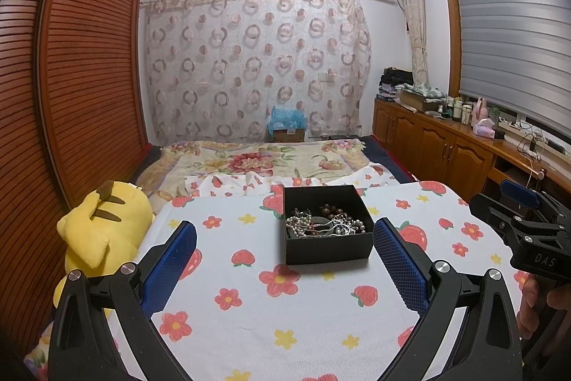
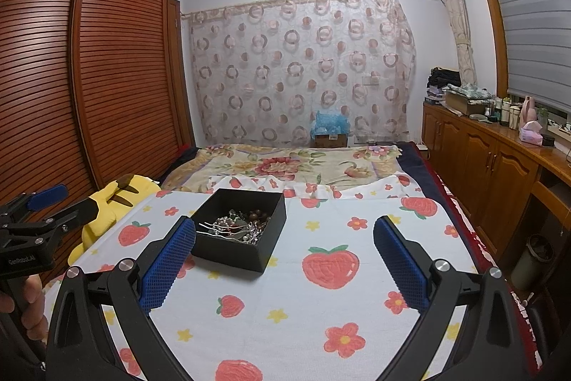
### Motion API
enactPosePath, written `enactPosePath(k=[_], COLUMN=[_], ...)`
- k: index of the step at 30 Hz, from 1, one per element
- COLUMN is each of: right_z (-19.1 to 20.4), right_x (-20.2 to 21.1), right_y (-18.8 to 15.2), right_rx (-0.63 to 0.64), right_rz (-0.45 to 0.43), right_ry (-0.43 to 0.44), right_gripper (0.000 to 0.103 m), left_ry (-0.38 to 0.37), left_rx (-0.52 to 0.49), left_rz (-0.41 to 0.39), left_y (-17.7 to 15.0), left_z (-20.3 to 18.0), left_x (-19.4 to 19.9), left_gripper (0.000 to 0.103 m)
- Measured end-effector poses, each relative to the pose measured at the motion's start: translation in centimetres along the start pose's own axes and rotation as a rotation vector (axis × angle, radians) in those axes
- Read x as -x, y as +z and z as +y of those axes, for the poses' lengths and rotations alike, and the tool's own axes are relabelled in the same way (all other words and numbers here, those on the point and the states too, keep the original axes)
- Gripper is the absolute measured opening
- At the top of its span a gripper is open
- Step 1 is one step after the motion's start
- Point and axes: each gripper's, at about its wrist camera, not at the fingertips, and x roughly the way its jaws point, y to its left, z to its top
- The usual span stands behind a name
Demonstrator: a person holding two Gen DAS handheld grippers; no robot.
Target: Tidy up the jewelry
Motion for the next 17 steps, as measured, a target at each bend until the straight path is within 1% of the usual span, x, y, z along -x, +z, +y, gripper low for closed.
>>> enactPosePath(k=[17], right_z=[0.07], right_x=[0.07], right_y=[-0.05], right_rx=[-0.001], right_rz=[0.000], right_ry=[0.000], right_gripper=[0.101], left_ry=[0.000], left_rx=[0.001], left_rz=[-0.001], left_y=[0.12], left_z=[-0.10], left_x=[0.24], left_gripper=[0.096])
